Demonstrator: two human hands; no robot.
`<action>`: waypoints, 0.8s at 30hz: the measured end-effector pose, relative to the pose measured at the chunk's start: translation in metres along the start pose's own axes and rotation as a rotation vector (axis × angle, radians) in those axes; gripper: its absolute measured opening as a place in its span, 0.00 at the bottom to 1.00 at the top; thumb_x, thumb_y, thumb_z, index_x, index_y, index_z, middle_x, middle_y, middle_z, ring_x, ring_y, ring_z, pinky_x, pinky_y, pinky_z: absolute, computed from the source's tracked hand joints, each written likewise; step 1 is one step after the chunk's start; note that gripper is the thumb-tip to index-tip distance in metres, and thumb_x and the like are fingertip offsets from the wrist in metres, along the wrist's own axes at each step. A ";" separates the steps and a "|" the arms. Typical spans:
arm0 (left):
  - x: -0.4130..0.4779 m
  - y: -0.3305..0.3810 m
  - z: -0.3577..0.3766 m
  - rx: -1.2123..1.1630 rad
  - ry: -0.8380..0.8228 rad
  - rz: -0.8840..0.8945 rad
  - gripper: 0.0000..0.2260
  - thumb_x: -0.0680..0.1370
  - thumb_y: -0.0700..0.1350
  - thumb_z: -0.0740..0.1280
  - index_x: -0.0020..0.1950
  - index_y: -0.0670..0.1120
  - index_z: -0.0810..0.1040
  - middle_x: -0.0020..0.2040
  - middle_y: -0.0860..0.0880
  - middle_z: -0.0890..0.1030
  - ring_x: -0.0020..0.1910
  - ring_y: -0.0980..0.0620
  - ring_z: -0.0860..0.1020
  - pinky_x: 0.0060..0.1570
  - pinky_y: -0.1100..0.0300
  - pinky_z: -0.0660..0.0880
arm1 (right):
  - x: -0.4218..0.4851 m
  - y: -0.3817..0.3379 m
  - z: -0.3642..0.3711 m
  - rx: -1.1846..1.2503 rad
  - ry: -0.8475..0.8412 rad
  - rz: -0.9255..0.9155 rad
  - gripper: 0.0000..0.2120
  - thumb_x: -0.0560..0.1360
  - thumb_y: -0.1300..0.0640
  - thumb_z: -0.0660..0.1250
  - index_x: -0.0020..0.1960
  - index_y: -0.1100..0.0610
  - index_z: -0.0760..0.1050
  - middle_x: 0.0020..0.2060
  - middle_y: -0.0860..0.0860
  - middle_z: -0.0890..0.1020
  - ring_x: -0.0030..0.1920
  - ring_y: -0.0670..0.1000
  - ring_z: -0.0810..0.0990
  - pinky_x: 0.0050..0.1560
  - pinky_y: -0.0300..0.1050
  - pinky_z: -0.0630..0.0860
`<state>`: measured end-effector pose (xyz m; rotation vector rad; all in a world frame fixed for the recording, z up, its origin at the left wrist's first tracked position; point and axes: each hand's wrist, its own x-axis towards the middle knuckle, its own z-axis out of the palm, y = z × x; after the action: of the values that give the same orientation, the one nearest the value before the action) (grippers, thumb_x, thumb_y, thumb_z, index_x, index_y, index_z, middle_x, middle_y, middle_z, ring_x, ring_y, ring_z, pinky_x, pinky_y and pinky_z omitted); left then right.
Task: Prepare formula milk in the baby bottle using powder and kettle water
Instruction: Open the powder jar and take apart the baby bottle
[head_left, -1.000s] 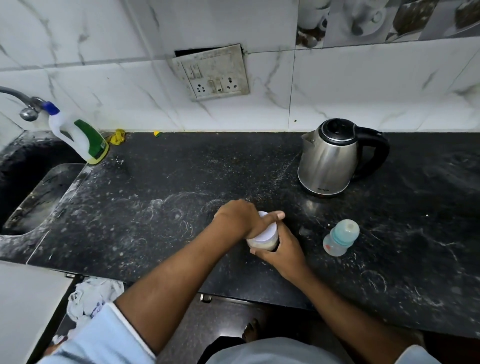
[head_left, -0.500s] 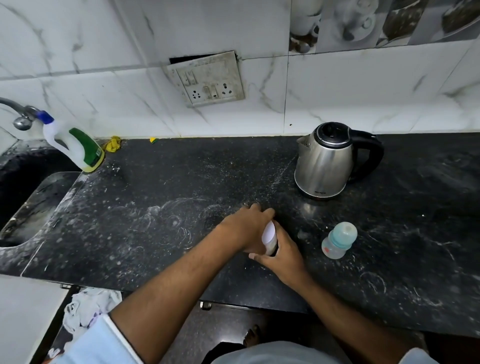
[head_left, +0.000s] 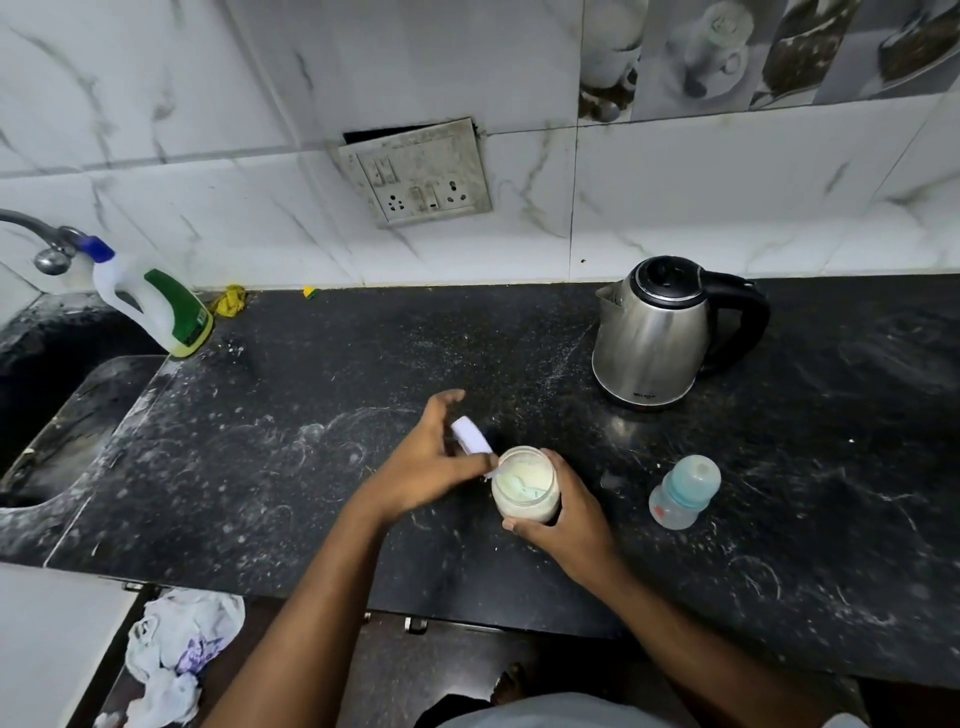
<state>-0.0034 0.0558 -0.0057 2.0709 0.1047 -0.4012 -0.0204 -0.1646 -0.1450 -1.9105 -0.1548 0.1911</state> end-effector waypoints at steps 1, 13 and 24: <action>-0.005 -0.014 0.002 -0.030 0.035 -0.003 0.39 0.76 0.43 0.81 0.81 0.54 0.63 0.66 0.54 0.76 0.63 0.56 0.79 0.58 0.65 0.78 | 0.000 0.000 0.000 -0.008 0.002 -0.002 0.49 0.63 0.49 0.86 0.79 0.51 0.66 0.73 0.44 0.74 0.71 0.36 0.70 0.66 0.23 0.61; -0.008 -0.113 0.048 0.157 0.326 -0.067 0.62 0.64 0.47 0.86 0.83 0.73 0.48 0.62 0.70 0.73 0.66 0.52 0.67 0.68 0.45 0.60 | -0.002 -0.010 -0.001 -0.073 0.009 0.013 0.49 0.64 0.53 0.86 0.79 0.54 0.66 0.72 0.46 0.75 0.71 0.44 0.72 0.64 0.21 0.61; -0.010 -0.118 0.044 0.290 0.284 -0.152 0.64 0.65 0.54 0.86 0.81 0.76 0.40 0.81 0.57 0.67 0.78 0.45 0.61 0.68 0.43 0.55 | -0.005 -0.017 -0.004 -0.066 -0.033 0.066 0.53 0.65 0.52 0.86 0.82 0.52 0.61 0.77 0.43 0.68 0.74 0.36 0.67 0.74 0.31 0.62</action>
<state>-0.0511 0.0793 -0.1206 2.4067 0.3958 -0.2206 -0.0245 -0.1631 -0.1276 -1.9806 -0.1213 0.2650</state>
